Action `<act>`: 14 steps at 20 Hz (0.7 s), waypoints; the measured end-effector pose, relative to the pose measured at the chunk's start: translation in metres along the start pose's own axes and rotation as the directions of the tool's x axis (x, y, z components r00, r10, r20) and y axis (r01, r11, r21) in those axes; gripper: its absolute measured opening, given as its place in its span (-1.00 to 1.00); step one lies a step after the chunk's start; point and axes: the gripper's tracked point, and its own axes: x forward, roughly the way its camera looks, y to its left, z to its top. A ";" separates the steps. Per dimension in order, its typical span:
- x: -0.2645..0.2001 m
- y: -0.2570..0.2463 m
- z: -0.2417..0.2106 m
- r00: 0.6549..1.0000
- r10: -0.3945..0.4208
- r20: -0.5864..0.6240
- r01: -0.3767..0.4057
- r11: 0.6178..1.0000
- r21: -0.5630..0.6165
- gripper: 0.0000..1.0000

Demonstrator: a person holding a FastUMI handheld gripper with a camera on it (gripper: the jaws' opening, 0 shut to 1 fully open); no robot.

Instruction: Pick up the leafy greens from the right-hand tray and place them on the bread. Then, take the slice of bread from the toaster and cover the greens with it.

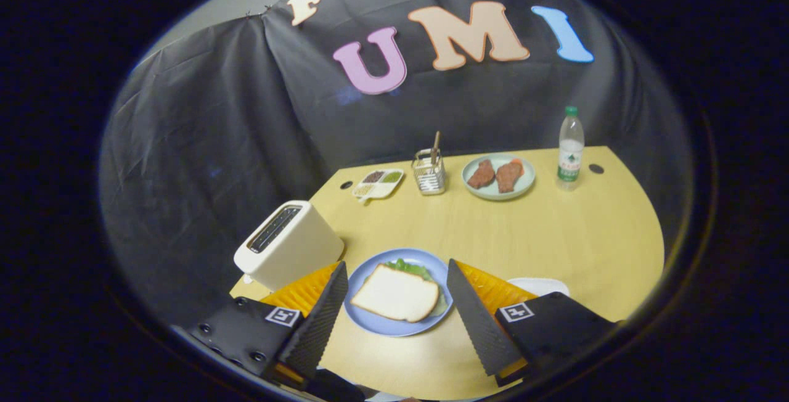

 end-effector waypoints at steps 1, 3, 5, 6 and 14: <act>-0.012 -0.004 0.012 0.999 -0.022 0.040 0.023 1.000 -0.013 1.00; -0.033 -0.014 0.031 0.991 -0.070 0.111 0.074 0.997 -0.032 1.00; -0.051 -0.027 0.047 0.978 -0.128 0.167 0.137 0.990 -0.043 1.00; -0.061 -0.034 0.056 0.968 -0.153 0.197 0.164 0.986 -0.043 1.00; -0.147 -0.075 0.101 0.846 -0.329 0.419 0.367 0.930 -0.011 1.00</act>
